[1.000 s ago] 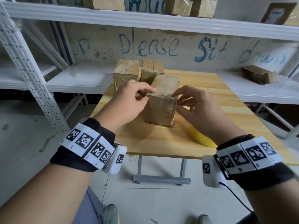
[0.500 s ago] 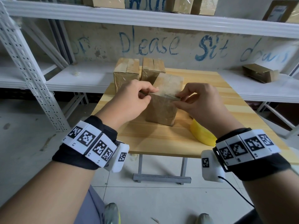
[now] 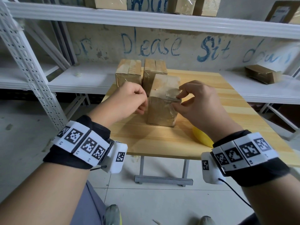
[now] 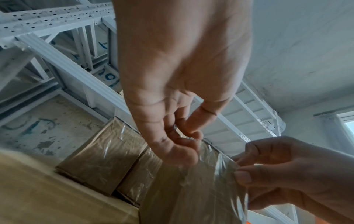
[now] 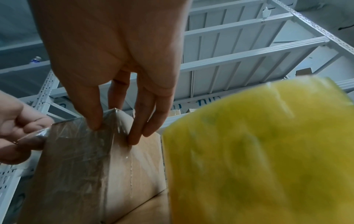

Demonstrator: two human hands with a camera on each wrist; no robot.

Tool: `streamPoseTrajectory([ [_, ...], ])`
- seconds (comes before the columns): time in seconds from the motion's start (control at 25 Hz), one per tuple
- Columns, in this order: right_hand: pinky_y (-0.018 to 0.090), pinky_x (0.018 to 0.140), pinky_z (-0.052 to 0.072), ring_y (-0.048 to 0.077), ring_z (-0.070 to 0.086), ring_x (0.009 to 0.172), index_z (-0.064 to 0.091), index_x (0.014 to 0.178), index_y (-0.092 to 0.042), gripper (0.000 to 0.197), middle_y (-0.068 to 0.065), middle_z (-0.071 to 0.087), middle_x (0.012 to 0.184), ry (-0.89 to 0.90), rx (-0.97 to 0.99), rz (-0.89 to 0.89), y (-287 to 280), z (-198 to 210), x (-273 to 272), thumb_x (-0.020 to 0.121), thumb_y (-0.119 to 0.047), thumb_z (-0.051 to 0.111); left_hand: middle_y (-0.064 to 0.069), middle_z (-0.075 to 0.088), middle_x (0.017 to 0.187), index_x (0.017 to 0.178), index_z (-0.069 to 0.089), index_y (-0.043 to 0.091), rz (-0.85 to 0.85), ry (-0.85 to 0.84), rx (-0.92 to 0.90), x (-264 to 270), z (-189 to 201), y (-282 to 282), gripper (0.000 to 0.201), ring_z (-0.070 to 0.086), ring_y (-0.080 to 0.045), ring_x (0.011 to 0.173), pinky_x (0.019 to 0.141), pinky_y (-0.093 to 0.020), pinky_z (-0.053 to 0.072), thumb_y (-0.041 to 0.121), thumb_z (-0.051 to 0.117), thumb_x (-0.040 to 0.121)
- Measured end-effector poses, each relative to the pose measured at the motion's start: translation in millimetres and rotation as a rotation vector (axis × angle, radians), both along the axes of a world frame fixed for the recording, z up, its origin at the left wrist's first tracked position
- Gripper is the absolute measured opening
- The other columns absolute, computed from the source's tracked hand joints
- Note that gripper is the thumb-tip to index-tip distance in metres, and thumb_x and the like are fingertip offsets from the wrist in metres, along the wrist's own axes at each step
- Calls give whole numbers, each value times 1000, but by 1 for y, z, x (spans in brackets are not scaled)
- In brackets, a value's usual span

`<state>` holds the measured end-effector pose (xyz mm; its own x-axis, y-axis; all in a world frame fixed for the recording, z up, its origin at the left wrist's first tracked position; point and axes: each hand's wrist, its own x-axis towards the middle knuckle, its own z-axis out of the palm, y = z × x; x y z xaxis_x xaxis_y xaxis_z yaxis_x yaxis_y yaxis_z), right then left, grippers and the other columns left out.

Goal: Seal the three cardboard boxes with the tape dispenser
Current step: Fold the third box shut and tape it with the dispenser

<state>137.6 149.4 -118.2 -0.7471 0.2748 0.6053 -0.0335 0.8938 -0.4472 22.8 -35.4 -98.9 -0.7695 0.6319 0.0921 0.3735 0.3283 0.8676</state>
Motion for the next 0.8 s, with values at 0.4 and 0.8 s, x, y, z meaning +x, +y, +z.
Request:
streamPoseTrajectory([
  [0.4,40,64,57,17,67,68,60,83,-15,23,5,63,95,-44,51,33,3,3,-1,74,-17,82,-28,73,95,106,58,-1,17,-311,237,3,0,1,23,77,-32,87,79,-35,63,-11,67,88],
  [0.8,44,62,55,26,59,72,51,83,-13,41,5,55,91,-142,155,24,-2,10,-5,63,-17,86,-11,68,71,73,47,18,32,160,-39,-2,-3,4,31,78,-21,75,81,-45,62,16,73,91],
])
